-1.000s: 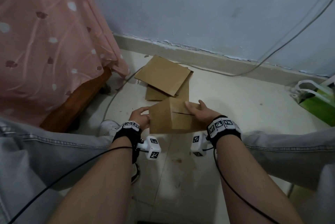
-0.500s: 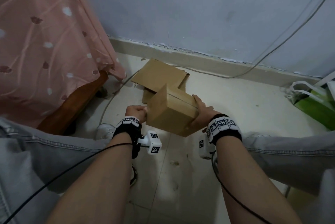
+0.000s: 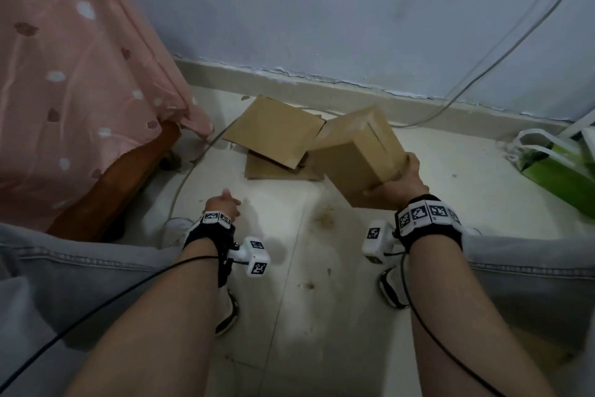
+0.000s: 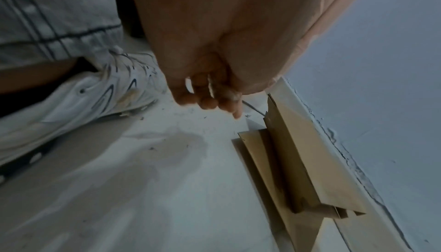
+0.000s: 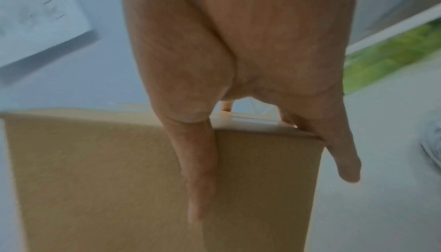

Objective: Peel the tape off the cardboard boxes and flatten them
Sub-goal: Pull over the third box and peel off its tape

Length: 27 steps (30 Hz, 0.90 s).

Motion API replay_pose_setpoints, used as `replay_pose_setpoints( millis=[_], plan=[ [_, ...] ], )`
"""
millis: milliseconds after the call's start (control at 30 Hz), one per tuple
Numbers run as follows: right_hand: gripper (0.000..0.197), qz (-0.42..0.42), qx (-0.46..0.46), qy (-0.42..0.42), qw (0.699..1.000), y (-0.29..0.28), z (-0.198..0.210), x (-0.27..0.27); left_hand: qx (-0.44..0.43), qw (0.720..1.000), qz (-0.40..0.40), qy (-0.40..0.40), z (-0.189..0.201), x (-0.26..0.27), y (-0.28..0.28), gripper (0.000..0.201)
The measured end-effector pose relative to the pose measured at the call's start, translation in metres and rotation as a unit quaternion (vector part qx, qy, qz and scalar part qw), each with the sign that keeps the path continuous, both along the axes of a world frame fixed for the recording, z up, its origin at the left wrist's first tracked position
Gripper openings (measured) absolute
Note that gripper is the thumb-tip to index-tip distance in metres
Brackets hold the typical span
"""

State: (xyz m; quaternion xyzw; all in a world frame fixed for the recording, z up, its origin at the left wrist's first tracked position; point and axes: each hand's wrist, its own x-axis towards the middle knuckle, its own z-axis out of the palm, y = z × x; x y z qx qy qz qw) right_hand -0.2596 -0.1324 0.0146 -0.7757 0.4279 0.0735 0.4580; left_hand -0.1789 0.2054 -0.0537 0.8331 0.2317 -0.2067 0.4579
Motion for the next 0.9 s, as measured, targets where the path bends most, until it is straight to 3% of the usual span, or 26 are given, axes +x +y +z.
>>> replay_pose_setpoints(
  millis=[67,167,300,400,467,500,600,633,667,700,767,800,833,900],
  plan=[
    [0.118,-0.045,0.019,-0.027,0.998,-0.002,-0.001,0.003,0.027,0.998,-0.043,-0.024,0.001,0.001,-0.012,0.039],
    [0.12,-0.073,0.024,-0.035,0.996,0.002,-0.008,0.007,0.039,0.992,-0.117,-0.038,-0.003,0.0,-0.039,0.026],
    [0.121,-0.074,0.042,-0.027,0.996,-0.002,-0.026,0.008,-0.019,0.955,-0.293,0.032,-0.016,-0.007,-0.07,0.063],
    [0.125,-0.076,0.061,-0.024,0.995,-0.008,-0.035,0.006,0.088,0.921,-0.375,0.062,-0.028,-0.018,-0.09,0.089],
    [0.126,-0.08,0.066,-0.028,0.994,-0.012,-0.038,0.004,0.093,0.944,-0.306,0.08,-0.04,-0.02,-0.097,0.096],
    [0.127,-0.082,0.067,-0.029,0.994,-0.014,-0.038,0.003,0.086,0.957,-0.265,0.08,-0.045,-0.02,-0.099,0.09],
    [0.126,-0.089,0.083,-0.028,0.992,-0.022,-0.039,0.0,0.046,0.983,-0.155,0.084,-0.058,-0.015,-0.099,0.03],
    [0.126,-0.093,0.089,-0.028,0.991,-0.024,-0.039,-0.001,0.027,0.986,-0.138,0.09,-0.06,-0.013,-0.099,0.015],
    [0.127,-0.097,0.093,-0.029,0.991,-0.026,-0.04,-0.001,0.004,0.988,-0.126,0.093,-0.066,-0.009,-0.1,0.013],
    [0.128,-0.1,0.094,-0.031,0.99,-0.027,-0.041,-0.002,0.0,0.987,-0.128,0.102,-0.08,-0.003,-0.099,0.014],
    [0.129,-0.102,0.092,-0.034,0.99,-0.029,-0.046,-0.003,0.028,0.991,-0.104,0.082,-0.13,0.014,-0.097,0.066],
    [0.129,-0.102,0.091,-0.036,0.99,-0.03,-0.048,-0.003,0.041,0.992,-0.092,0.076,-0.13,0.015,-0.101,0.081],
    [0.128,-0.102,0.091,-0.037,0.99,-0.031,-0.05,-0.004,0.031,0.992,-0.097,0.07,-0.116,0.011,-0.109,0.069],
    [0.127,-0.103,0.092,-0.04,0.99,-0.032,-0.053,-0.005,0.018,0.991,-0.125,0.035,-0.074,-0.004,-0.125,0.019]
  ],
)
